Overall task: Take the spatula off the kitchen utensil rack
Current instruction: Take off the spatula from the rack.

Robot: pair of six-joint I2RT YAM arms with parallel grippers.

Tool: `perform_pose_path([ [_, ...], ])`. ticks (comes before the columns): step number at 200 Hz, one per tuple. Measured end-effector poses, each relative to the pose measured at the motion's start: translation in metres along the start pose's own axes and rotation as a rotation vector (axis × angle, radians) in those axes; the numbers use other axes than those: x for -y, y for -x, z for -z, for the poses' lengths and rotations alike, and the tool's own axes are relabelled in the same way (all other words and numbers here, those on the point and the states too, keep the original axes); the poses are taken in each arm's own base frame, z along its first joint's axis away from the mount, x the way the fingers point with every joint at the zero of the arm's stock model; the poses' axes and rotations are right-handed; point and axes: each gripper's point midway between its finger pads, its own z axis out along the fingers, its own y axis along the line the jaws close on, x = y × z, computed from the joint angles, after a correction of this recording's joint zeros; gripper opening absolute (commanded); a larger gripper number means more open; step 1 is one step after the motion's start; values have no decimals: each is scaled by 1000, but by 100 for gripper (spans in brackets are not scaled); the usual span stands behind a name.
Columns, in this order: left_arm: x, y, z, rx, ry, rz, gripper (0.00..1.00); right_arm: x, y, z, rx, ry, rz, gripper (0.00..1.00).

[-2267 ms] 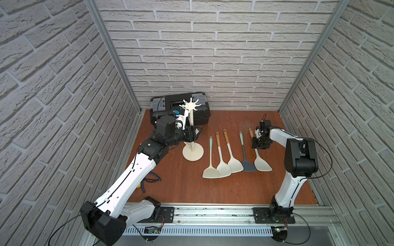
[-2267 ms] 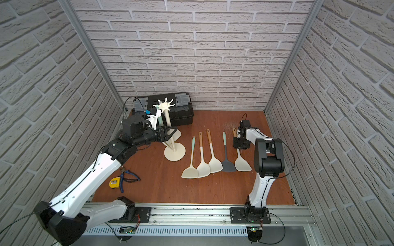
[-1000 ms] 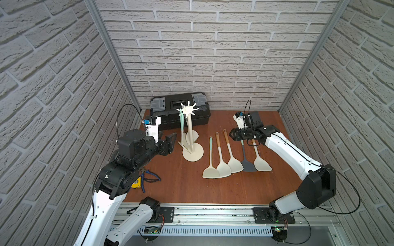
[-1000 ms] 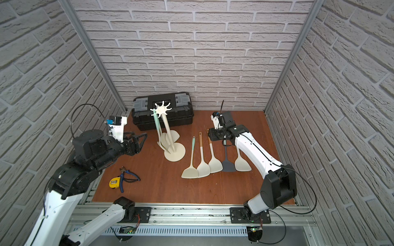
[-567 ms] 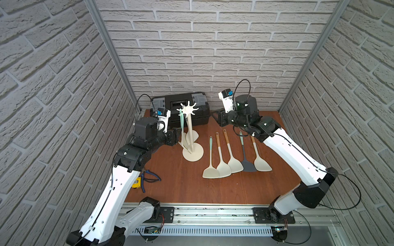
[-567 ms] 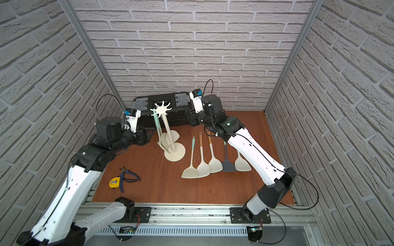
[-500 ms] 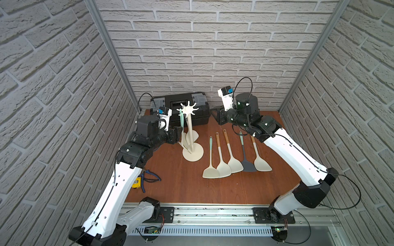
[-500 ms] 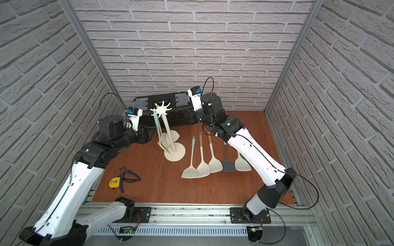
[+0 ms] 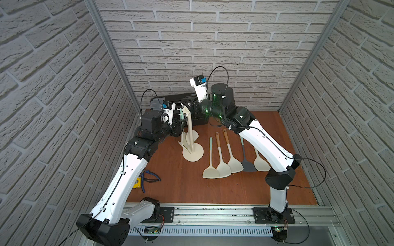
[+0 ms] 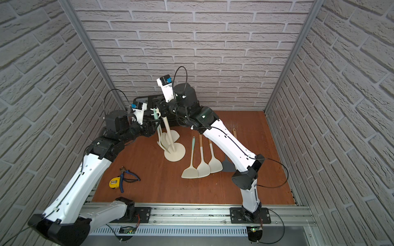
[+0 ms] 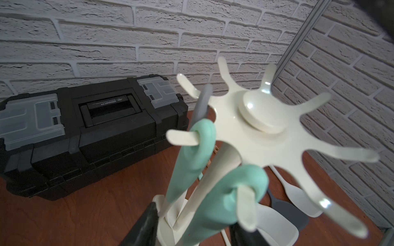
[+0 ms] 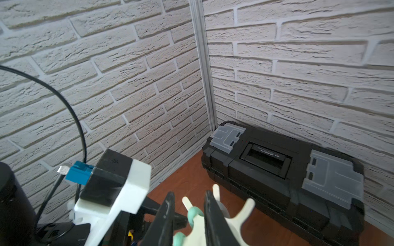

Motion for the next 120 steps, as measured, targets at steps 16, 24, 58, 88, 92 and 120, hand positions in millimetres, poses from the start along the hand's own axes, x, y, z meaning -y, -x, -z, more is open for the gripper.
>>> perform_pose_path([
  [16, 1, -2, -5, -3, -13, -8, 45, -4, -14, -15, -27, 9, 10, 24],
  [24, 1, -5, -6, -10, -16, -11, 42, -4, -20, -21, -37, 4, 14, 24],
  [58, 1, -8, -8, -15, -23, -30, 27, -1, -26, -28, -50, 2, 28, 23],
  [88, 0, -7, -7, -5, -20, -62, 11, 0, -28, -29, -50, 0, 36, 22],
  [92, 0, -7, -7, -3, -18, -70, 9, 0, -29, -29, -50, 0, 36, 22],
  [120, 0, -6, -5, 5, -22, -69, 0, -2, -35, -28, -60, 3, 37, 22],
])
